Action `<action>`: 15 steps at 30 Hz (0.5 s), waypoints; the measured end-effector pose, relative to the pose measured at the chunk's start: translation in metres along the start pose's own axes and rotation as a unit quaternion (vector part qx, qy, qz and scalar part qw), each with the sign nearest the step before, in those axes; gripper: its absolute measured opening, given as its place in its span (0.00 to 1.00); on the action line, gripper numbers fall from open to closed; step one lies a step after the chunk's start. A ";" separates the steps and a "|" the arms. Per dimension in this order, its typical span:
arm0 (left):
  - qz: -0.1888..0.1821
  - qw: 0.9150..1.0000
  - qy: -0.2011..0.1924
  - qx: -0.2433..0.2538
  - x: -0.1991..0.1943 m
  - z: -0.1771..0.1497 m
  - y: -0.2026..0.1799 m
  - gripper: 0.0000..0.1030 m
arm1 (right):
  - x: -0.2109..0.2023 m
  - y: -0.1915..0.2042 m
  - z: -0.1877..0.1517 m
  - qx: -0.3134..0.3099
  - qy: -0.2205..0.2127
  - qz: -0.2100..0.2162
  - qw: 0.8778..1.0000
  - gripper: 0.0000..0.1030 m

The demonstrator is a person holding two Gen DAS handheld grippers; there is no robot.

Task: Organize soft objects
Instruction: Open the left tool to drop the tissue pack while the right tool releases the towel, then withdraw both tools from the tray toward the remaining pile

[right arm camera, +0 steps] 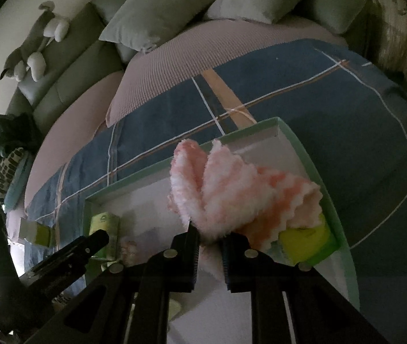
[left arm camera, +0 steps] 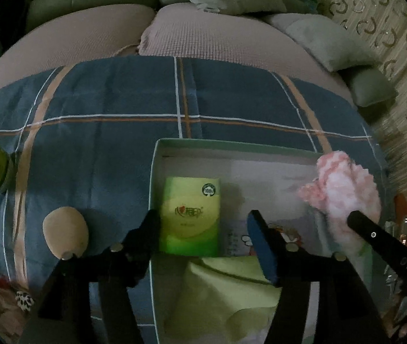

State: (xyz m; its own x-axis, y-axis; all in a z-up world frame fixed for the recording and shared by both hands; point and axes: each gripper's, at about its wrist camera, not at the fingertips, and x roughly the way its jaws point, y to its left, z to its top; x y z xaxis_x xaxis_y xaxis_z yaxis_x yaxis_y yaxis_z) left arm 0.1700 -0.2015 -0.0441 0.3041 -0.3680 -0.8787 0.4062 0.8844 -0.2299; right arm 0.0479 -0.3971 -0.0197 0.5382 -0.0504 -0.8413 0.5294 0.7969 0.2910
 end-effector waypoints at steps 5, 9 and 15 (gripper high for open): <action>0.008 1.000 -0.008 0.012 -0.013 -0.001 -0.006 0.63 | -0.010 0.004 0.002 -0.012 -0.012 -0.019 1.000 0.21; 0.011 1.000 -0.023 0.017 -0.028 -0.001 -0.008 0.64 | -0.021 0.005 0.003 -0.015 -0.025 -0.021 0.999 0.27; 0.025 0.999 -0.034 0.007 -0.039 -0.002 0.000 0.79 | -0.035 0.006 0.005 -0.023 -0.046 -0.032 0.998 0.52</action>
State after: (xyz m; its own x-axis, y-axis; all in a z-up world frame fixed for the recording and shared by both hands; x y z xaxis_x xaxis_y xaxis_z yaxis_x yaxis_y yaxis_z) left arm 0.1562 -0.1864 -0.0106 0.3814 -0.3426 -0.8586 0.4016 0.8980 -0.1799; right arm 0.0358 -0.3932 0.0137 0.5636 -0.1563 -0.8111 0.5358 0.8165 0.2150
